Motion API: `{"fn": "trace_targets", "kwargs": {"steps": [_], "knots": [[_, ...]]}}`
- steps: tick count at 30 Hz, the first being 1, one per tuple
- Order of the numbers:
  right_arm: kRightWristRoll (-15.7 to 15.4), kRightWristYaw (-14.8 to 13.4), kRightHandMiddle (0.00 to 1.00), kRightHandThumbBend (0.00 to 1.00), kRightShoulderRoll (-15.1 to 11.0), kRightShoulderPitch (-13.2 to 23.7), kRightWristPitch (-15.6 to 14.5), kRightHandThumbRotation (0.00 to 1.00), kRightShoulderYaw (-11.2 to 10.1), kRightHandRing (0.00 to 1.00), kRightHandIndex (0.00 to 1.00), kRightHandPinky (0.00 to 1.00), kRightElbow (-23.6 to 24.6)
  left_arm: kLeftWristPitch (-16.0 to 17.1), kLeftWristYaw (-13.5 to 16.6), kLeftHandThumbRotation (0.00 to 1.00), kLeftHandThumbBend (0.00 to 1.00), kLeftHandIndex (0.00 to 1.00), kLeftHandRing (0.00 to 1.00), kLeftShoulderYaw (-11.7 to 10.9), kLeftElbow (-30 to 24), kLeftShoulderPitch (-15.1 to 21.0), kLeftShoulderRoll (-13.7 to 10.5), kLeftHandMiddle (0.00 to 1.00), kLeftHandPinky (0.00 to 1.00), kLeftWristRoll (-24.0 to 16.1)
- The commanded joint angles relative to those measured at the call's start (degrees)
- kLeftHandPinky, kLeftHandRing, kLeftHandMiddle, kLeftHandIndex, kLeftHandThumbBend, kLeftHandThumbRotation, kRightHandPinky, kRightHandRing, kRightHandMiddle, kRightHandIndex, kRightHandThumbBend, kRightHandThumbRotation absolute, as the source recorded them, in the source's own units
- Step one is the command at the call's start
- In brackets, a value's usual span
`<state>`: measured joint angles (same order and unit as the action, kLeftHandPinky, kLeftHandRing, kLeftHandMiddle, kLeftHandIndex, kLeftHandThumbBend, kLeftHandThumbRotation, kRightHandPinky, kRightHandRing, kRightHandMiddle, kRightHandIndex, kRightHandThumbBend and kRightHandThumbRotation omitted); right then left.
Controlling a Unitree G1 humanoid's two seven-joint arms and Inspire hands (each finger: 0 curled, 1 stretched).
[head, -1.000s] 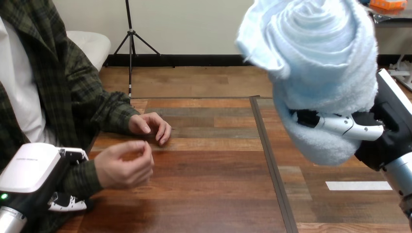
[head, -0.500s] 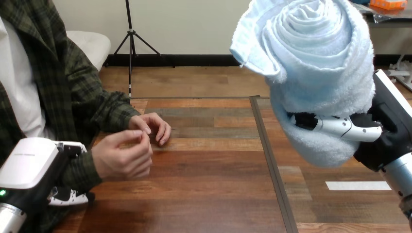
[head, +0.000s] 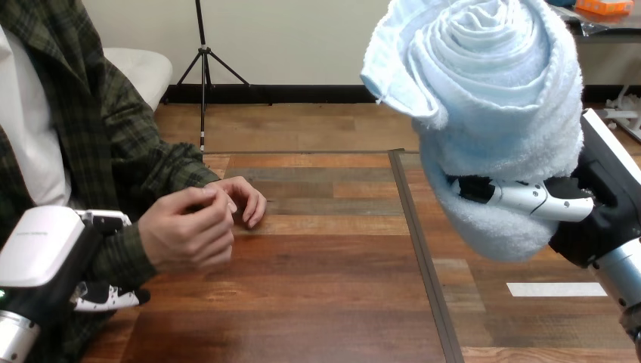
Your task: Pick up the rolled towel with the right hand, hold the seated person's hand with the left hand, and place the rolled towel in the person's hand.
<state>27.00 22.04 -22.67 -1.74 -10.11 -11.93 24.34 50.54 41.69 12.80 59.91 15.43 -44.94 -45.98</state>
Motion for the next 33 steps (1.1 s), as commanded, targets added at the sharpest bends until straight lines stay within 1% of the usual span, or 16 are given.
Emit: {"fn": "trace_targets", "kwargs": {"steps": [1,3,6,8,10,12,15,16,19,22,27,30,33], "knots": [[-0.18,-0.29,0.06,0.39,0.96,1.92,1.09,0.0,-0.18,0.02,0.07,0.0,0.72,2.21,-2.28,0.0,0.94,0.39,0.34,-0.62,-3.0,0.38,-0.51,0.38,0.3,3.52],[-0.69,-0.42,0.06,0.37,1.25,2.0,1.16,0.0,0.4,0.02,0.07,0.0,0.57,2.39,-3.72,0.0,0.93,0.39,0.33,-1.1,-4.11,-0.15,-0.3,0.38,0.3,5.15],[-0.8,-0.03,0.06,0.36,1.54,2.27,1.11,0.0,0.94,0.02,0.07,0.0,-0.12,2.66,-4.76,0.0,0.92,0.39,0.33,-1.47,-5.67,-0.74,-0.15,0.38,0.29,6.56],[-0.89,0.48,0.05,0.4,2.03,2.67,1.55,0.0,1.48,0.02,0.07,0.0,-1.33,3.5,-5.2,0.0,0.92,0.39,0.32,-1.84,-6.75,-1.08,0.14,0.38,0.28,7.7],[-0.99,0.69,0.05,0.44,2.24,2.86,1.8,0.0,1.63,0.02,0.07,0.0,-1.87,3.68,-5.62,0.0,0.91,0.39,0.32,-1.99,-7.22,-1.23,0.27,0.37,0.28,8.31],[-1.64,1.08,0.06,0.47,2.5,3.06,2.69,0.0,1.93,0.01,0.07,0.0,-3.15,4.0,-6.22,0.0,0.91,0.39,0.31,-2.28,-7.88,-1.38,0.54,0.37,0.27,9.17],[-2.37,1.52,0.06,0.55,2.91,3.29,3.66,0.0,2.39,0.02,0.07,0.0,-4.88,3.93,-7.79,0.0,0.9,0.38,0.3,-2.91,-9.32,-1.85,1.04,0.37,0.26,10.83],[-2.85,1.83,0.06,0.59,2.92,3.4,4.25,0.0,2.58,0.02,0.07,0.0,-5.8,3.88,-8.07,0.0,0.89,0.38,0.3,-3.05,-9.78,-1.96,1.17,0.37,0.26,11.14],[-3.76,2.59,0.06,0.63,3.04,3.73,5.53,0.0,2.86,0.02,0.08,0.0,-7.97,3.66,-8.78,0.0,0.88,0.38,0.3,-3.33,-10.86,-2.22,1.42,0.37,0.26,11.79],[-4.26,3.33,0.07,0.64,3.35,4.26,6.38,0.0,3.06,0.02,0.08,0.0,-10.26,3.47,-9.51,0.0,0.86,0.38,0.3,-3.65,-11.86,-2.48,1.68,0.36,0.26,12.37],[-5.04,4.16,0.08,0.59,3.71,5.36,7.12,0.0,3.37,0.03,0.1,0.0,-13.9,3.42,-10.5,0.0,0.85,0.38,0.3,-4.08,-13.21,-2.79,2.14,0.36,0.26,13.33],[-5.92,4.93,0.09,0.57,3.91,6.27,9.1,0.0,3.68,0.03,0.11,0.0,-17.03,2.93,-11.47,0.0,0.84,0.38,0.3,-4.44,-14.16,-3.11,2.39,0.37,0.26,13.88],[-5.8,5.94,0.1,0.57,4.28,7.37,10.21,0.0,3.8,0.04,0.13,0.01,-20.59,2.75,-11.65,0.0,0.83,0.38,0.3,-4.65,-15.05,-3.27,2.56,0.37,0.26,13.74]]}}
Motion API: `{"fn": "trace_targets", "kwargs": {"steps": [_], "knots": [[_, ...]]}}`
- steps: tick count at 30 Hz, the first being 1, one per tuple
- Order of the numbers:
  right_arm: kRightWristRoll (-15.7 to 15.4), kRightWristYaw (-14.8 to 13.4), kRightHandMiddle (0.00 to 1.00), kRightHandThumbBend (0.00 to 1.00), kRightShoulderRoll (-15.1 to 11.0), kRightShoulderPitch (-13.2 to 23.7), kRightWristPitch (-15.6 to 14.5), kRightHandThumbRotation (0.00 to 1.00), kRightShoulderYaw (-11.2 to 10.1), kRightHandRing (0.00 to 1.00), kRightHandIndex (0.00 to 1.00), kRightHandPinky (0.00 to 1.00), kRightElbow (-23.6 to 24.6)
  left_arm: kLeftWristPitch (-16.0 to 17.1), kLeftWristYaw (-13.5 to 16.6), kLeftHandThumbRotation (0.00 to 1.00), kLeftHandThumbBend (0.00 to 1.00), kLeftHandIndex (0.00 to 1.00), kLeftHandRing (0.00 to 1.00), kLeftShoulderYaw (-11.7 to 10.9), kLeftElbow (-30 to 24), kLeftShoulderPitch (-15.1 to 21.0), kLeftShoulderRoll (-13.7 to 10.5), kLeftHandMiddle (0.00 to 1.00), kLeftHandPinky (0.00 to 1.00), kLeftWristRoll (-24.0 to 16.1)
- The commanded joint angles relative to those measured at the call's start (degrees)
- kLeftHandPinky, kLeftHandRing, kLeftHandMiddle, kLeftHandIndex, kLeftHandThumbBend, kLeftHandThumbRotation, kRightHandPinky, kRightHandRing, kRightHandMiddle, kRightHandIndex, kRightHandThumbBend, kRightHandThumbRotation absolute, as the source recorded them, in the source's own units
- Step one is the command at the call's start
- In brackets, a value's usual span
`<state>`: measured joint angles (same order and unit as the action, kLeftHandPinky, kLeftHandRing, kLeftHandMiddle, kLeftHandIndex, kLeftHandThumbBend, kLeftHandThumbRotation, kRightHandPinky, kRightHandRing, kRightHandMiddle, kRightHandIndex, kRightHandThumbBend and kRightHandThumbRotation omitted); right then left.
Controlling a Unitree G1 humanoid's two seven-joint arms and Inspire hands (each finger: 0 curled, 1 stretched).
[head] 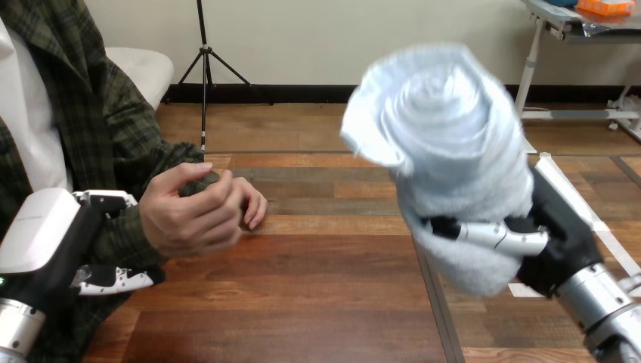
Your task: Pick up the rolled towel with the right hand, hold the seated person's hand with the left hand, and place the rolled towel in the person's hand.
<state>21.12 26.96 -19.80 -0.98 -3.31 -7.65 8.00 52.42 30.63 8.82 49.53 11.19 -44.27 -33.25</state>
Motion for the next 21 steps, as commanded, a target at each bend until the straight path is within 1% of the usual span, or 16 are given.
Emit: {"fn": "trace_targets", "kwargs": {"steps": [1,7,11,16,21], "knots": [[-0.42,1.14,0.11,0.58,1.52,7.13,4.2,0.0,-0.26,0.05,0.14,0.01,-5.78,0.91,-0.87,0.0,0.83,0.38,0.3,-0.77,-4.95,0.93,2.02,0.37,0.26,1.24],[-2.49,1.9,0.14,0.62,1.86,9.59,7.15,0.0,0.57,0.08,0.16,0.03,-12.1,0.41,-2.44,0.0,0.83,0.38,0.3,-1.33,-6.82,0.49,2.65,0.37,0.25,2.06],[-3.54,2.56,0.16,0.66,2.21,11.47,8.95,0.0,1.03,0.1,0.19,0.06,-16.24,0.16,-3.43,0.0,0.82,0.38,0.3,-1.58,-7.97,0.2,3.11,0.37,0.25,2.78],[-5.35,2.81,0.18,0.68,2.74,13.54,10.54,0.0,1.71,0.12,0.21,0.07,-20.17,0.56,-3.98,0.0,0.83,0.38,0.3,-1.76,-8.35,0.25,3.69,0.37,0.26,3.03],[-6.68,2.85,0.19,0.69,3.59,15.41,12.25,0.0,2.14,0.13,0.22,0.08,-23.59,0.0,-4.6,0.0,0.83,0.39,0.31,-1.96,-9.4,0.04,4.15,0.37,0.26,3.03]]}}
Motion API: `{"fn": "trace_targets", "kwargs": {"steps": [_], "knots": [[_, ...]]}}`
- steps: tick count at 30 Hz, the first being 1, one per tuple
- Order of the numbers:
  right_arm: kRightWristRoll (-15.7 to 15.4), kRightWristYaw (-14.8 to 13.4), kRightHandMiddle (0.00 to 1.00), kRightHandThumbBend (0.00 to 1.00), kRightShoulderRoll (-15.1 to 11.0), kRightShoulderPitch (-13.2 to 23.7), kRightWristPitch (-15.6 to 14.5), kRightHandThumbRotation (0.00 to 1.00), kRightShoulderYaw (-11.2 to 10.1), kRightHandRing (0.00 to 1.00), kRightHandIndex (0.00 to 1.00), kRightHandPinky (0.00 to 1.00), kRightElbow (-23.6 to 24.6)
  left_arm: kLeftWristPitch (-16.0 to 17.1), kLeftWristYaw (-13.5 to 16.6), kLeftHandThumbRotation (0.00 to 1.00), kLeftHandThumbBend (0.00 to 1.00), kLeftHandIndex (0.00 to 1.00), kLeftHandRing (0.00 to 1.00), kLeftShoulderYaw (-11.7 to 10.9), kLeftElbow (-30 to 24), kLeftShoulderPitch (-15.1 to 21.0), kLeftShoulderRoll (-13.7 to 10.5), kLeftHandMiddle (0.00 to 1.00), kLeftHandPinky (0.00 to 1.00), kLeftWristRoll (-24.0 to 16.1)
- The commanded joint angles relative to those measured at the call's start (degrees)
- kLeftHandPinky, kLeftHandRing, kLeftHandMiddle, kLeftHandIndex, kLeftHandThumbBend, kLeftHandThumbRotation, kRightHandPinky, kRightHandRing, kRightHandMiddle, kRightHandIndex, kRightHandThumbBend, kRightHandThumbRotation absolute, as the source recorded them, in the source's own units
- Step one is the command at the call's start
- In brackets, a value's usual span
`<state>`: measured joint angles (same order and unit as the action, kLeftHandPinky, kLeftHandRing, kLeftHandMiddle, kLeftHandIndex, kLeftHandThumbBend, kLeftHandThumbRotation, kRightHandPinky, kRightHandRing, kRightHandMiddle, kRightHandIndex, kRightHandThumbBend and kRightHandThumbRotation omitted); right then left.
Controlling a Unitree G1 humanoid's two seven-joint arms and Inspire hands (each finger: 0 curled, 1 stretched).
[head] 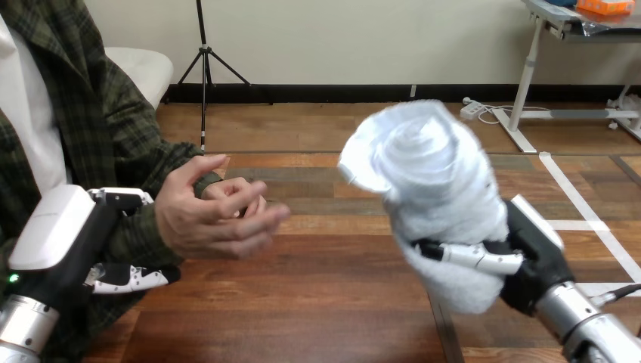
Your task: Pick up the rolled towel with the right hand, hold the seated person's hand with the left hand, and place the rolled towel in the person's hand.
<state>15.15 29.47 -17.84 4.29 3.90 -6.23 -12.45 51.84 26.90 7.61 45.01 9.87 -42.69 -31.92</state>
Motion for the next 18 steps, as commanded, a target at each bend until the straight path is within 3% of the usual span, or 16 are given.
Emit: {"fn": "trace_targets", "kwargs": {"steps": [1,9,18], "knots": [[-1.06,0.51,0.19,0.69,1.86,10.82,5.68,0.0,0.91,0.13,0.22,0.08,-4.35,0.38,-1.19,0.0,0.83,0.39,0.31,-0.85,-5.46,1.16,2.69,0.37,0.26,1.86],[-3.57,0.39,0.19,0.69,2.37,13.87,8.84,0.0,2.28,0.13,0.23,0.08,-9.57,-0.04,-3.38,0.0,0.84,0.38,0.3,-1.42,-8.64,0.13,3.62,0.37,0.26,3.24],[-5.25,0.35,0.18,0.68,3.83,17.51,10.33,0.0,3.49,0.12,0.22,0.07,-14.71,-1.1,-5.11,0.0,0.84,0.38,0.3,-1.87,-12.13,-0.81,5.04,0.37,0.25,4.09]]}}
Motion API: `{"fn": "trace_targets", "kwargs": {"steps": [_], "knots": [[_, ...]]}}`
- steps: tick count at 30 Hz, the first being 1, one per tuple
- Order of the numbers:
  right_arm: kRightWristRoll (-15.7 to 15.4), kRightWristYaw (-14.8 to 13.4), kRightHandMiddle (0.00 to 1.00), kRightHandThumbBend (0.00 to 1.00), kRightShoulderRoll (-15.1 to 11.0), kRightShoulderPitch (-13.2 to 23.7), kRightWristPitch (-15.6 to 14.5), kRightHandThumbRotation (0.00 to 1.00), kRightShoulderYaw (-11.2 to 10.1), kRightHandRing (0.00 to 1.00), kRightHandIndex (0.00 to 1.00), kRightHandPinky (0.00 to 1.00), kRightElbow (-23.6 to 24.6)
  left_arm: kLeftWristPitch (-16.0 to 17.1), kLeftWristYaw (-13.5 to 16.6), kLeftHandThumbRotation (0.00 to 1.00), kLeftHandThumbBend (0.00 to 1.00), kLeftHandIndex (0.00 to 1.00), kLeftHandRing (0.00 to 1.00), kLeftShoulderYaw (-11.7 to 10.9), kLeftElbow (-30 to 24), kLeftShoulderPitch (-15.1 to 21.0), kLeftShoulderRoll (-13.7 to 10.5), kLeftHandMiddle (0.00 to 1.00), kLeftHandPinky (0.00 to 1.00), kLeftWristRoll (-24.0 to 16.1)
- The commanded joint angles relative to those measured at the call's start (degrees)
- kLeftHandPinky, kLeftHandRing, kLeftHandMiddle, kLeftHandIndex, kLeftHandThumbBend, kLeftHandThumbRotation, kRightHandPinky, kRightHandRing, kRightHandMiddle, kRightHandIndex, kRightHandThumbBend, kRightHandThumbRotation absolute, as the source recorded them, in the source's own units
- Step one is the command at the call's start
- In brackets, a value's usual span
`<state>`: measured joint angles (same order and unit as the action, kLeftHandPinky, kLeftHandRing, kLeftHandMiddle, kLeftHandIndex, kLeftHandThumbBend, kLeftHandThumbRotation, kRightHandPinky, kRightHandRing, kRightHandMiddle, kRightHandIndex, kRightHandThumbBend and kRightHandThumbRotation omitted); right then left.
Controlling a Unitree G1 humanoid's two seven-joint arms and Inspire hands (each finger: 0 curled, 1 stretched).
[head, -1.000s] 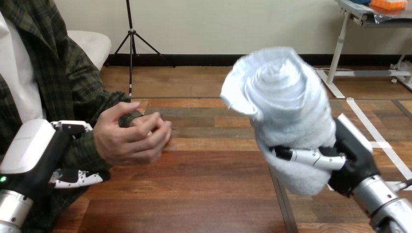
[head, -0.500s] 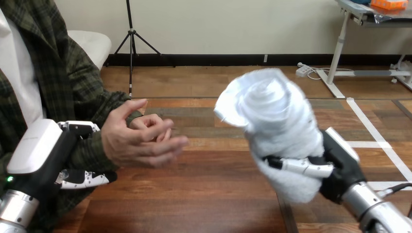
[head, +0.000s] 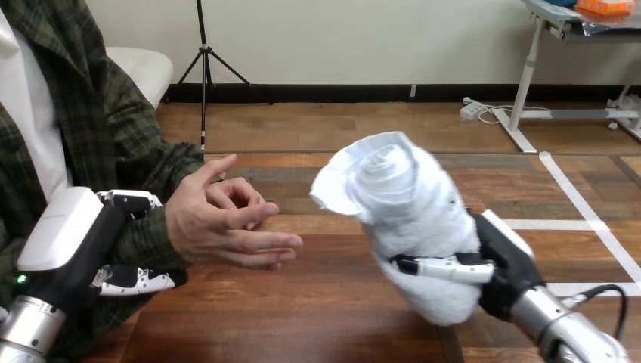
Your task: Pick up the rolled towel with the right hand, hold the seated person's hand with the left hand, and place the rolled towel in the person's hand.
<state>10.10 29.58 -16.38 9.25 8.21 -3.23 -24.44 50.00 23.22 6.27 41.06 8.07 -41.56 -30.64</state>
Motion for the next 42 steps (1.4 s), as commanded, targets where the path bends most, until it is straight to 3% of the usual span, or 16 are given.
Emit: {"fn": "trace_targets", "kwargs": {"steps": [1,10,21,30,33,42], "knots": [[-0.45,0.25,0.18,0.68,2.65,13.13,6.4,0.0,0.7,0.12,0.22,0.07,-3.64,0.39,-1.88,0.0,0.85,0.38,0.3,-0.55,-8.84,0.79,4.15,0.37,0.25,3.17],[-3.64,-0.83,0.18,0.68,3.98,16.55,9.36,0.0,2.28,0.12,0.21,0.07,-9.24,-0.1,-2.96,0.0,0.85,0.38,0.3,-0.65,-11.53,0.21,5.74,0.37,0.25,3.48],[-5.69,-1.84,0.18,0.7,6.19,19.74,9.04,0.0,3.63,0.12,0.21,0.07,-13.43,-1.31,-4.67,0.0,0.87,0.37,0.29,-0.8,-13.75,-0.31,7.65,0.36,0.25,4.03],[-9.01,-3.17,0.18,0.7,7.94,21.72,10.86,0.0,5.46,0.11,0.2,0.07,-15.99,-3.01,-5.74,0.0,0.88,0.37,0.29,-1.15,-16.18,-1.1,9.11,0.36,0.24,3.89],[-10.09,-3.93,0.18,0.7,8.5,22.24,9.91,0.0,6.15,0.11,0.2,0.07,-16.1,-3.76,-6.33,0.0,0.88,0.37,0.29,-1.25,-17.1,-1.47,9.64,0.36,0.24,4.21],[-11.2,-4.01,0.18,0.7,10.7,24.03,12.04,0.0,6.89,0.11,0.2,0.07,-19.45,-4.95,-7.24,0.0,0.88,0.37,0.28,-1.61,-19.25,-2.28,11.04,0.36,0.24,3.93]]}}
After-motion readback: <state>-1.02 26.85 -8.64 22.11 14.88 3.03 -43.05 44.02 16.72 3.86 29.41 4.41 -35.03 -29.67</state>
